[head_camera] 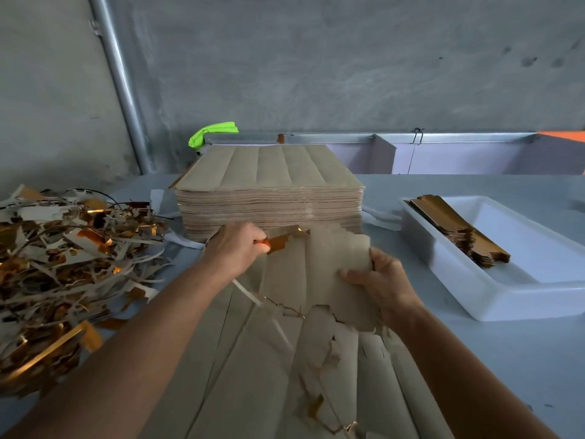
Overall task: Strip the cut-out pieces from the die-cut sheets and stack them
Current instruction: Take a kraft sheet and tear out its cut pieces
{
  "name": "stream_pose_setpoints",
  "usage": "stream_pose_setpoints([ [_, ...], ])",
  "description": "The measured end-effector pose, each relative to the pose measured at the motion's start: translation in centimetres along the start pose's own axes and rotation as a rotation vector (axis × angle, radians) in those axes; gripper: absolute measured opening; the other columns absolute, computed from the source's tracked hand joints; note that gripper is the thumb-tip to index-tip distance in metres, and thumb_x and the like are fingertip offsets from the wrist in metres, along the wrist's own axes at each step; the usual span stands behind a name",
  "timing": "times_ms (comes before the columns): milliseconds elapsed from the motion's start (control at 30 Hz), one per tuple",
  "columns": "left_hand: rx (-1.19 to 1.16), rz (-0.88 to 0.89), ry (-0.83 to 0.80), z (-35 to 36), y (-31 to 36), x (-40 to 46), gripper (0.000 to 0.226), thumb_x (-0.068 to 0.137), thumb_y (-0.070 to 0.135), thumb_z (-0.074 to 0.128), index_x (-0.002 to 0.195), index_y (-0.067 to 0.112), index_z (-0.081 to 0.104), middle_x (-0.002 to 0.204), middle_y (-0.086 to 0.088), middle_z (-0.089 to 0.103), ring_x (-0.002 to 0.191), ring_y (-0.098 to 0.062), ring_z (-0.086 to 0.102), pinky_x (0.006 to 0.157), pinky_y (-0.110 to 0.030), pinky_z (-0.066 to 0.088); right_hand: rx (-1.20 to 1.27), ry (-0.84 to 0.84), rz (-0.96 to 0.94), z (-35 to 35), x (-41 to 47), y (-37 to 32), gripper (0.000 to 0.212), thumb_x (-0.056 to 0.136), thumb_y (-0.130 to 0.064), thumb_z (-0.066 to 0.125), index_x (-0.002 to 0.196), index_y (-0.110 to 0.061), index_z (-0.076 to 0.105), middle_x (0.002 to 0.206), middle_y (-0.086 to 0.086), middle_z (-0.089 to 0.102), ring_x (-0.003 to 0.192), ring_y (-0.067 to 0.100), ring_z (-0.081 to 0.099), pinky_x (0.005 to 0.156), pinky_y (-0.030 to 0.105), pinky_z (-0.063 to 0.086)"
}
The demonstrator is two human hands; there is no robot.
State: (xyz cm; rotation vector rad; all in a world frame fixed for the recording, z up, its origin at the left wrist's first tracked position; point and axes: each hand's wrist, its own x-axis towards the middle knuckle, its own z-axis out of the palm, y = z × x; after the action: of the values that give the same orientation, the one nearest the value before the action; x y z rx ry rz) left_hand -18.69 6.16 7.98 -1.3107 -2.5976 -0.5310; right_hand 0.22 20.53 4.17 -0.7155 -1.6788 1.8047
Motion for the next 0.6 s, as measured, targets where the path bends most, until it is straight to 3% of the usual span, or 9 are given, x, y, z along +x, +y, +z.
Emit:
stream_pose_setpoints([
  [100,0.073,-0.143,0.105,0.3,-1.3,-0.3,0.031,0.092,0.024,0.059,0.062,0.018,0.054,0.063,0.002,0.052,0.067,-0.02,0.054,0.058,-0.029,0.038,0.107,0.127,0.051,-1.5,-0.3,0.1,0.027,0.078,-0.001,0.071,0.099,-0.014,0.062,0.094,0.009,0.066,0.083,0.027,0.063,0.056,0.037,0.053],
  [233,0.111,-0.285,0.186,0.4,-2.4,-1.1,0.03,0.093,0.023,0.057,0.064,0.021,0.047,0.063,0.003,0.049,0.057,-0.009,0.045,0.05,-0.024,0.029,0.224,0.22,0.097,-3.4,-0.5,0.4,0.023,0.079,-0.003,0.07,0.094,-0.018,0.061,0.093,0.006,0.064,0.083,0.026,0.061,0.055,0.035,0.049],
  [300,0.08,-0.333,0.199,0.5,-2.7,-1.4,0.032,0.091,0.027,0.058,0.062,0.021,0.046,0.062,0.002,0.049,0.056,-0.01,0.044,0.05,-0.024,0.029,0.293,0.244,0.126,-3.8,-0.6,0.4,0.023,0.079,-0.004,0.07,0.094,-0.019,0.06,0.097,0.007,0.064,0.088,0.027,0.061,0.061,0.039,0.051],
  [333,0.082,-0.338,0.162,0.5,-2.5,-1.7,0.034,0.091,0.032,0.059,0.061,0.02,0.047,0.064,0.0,0.051,0.061,-0.013,0.047,0.054,-0.026,0.034,0.322,0.25,0.14,-3.9,-0.7,0.5,0.025,0.079,-0.005,0.07,0.097,-0.018,0.06,0.1,0.008,0.064,0.091,0.028,0.061,0.067,0.041,0.052],
  [400,0.171,-0.32,0.0,0.6,-1.7,-2.1,0.037,0.088,0.048,0.057,0.066,0.018,0.054,0.087,-0.004,0.058,0.088,-0.022,0.052,0.079,-0.036,0.042,0.344,0.246,0.143,-3.7,-0.8,0.7,0.03,0.079,-0.005,0.07,0.104,-0.018,0.06,0.103,0.008,0.063,0.095,0.028,0.061,0.072,0.043,0.053],
  [467,0.346,-0.258,-0.118,0.8,-0.1,-2.5,0.041,0.083,0.059,0.057,0.082,0.018,0.065,0.115,-0.004,0.051,0.117,-0.028,0.04,0.1,-0.046,0.033,0.344,0.242,0.124,-3.3,-0.9,0.7,0.031,0.079,-0.004,0.07,0.104,-0.018,0.06,0.102,0.007,0.064,0.092,0.027,0.061,0.066,0.04,0.053],
  [533,0.412,-0.115,-0.034,0.7,1.8,-3.2,0.042,0.081,0.056,0.061,0.092,0.016,0.068,0.134,-0.007,0.042,0.128,-0.029,0.03,0.103,-0.048,0.03,0.352,0.238,0.105,-2.9,-0.9,0.6,0.035,0.079,-0.004,0.07,0.109,-0.016,0.06,0.101,0.007,0.064,0.09,0.026,0.062,0.062,0.037,0.052],
  [600,0.265,0.103,0.169,0.6,3.5,-3.9,0.04,0.082,0.049,0.064,0.094,0.011,0.066,0.13,-0.009,0.047,0.121,-0.026,0.04,0.098,-0.041,0.039,0.363,0.23,0.086,-2.8,-0.9,0.3,0.033,0.079,-0.003,0.07,0.108,-0.016,0.061,0.099,0.007,0.066,0.088,0.026,0.063,0.062,0.037,0.054],
])
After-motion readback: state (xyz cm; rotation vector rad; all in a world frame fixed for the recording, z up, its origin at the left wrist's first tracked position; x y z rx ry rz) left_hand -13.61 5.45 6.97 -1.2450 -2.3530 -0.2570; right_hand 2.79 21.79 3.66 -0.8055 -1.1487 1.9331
